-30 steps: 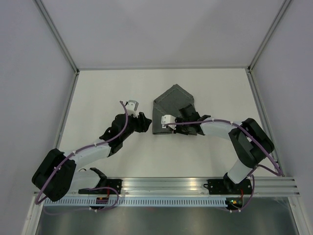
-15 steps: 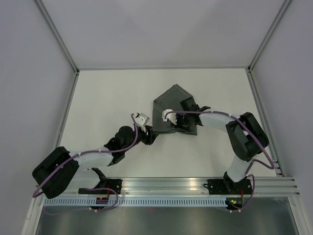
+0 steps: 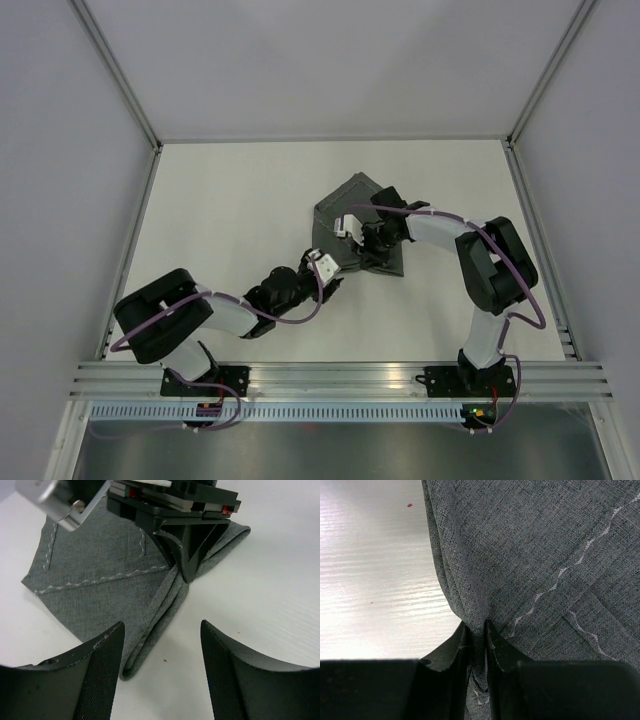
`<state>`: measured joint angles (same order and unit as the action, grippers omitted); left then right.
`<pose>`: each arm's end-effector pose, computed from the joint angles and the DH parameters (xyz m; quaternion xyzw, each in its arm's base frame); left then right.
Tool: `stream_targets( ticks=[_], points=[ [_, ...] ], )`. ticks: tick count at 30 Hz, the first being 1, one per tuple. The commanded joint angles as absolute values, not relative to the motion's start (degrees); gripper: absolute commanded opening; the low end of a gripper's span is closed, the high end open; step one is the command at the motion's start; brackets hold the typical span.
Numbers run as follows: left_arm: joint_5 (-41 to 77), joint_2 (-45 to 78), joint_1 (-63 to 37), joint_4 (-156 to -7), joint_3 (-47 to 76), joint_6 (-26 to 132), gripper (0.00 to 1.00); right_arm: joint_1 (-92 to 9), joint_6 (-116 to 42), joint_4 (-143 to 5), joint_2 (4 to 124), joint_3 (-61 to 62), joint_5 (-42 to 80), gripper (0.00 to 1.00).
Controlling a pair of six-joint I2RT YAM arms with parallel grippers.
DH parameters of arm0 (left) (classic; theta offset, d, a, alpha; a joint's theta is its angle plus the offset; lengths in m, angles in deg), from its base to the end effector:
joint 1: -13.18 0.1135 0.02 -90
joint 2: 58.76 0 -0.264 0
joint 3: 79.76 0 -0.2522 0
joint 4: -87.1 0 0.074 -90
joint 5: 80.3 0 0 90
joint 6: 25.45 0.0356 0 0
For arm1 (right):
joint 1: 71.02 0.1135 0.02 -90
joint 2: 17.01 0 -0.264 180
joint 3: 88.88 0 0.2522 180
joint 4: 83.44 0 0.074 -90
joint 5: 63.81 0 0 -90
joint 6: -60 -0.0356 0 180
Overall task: Fold the napkin, place the utensils inside, and roll it up
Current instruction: Roll the napkin with the utensil
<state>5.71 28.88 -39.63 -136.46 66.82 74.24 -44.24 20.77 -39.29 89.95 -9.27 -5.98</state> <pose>0.1617 -0.2090 0.1524 0.3801 0.6692 -0.2095 0.6032 0.3075 0.1764 0.1514 -0.6286 0.7115 0.2354 0.2079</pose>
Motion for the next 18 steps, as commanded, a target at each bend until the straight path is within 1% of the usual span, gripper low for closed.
stream_targets(
  ticks=[1, 6, 10, 18],
  points=[
    [6.79, 32.55, -40.25, -140.24, 61.88, 84.23, 0.68, -44.83, 22.21, -27.14, 94.70, -11.57, -6.86, 0.15],
    [9.00, 35.89, -40.43, -133.47, 56.51, 90.38, 0.69, -45.71, 23.00, -26.17, 96.10, -11.13, -7.04, 0.15],
    [11.63, 37.56, -41.65, -125.31, 52.21, 95.47, 0.69, -46.15, 23.44, -25.65, 97.16, -10.78, -7.04, 0.14],
    [11.11, 39.77, -43.59, -120.63, 50.18, 101.11, 0.71, -46.85, 24.58, -24.68, 98.04, -10.96, -6.69, 0.14]
  ],
)
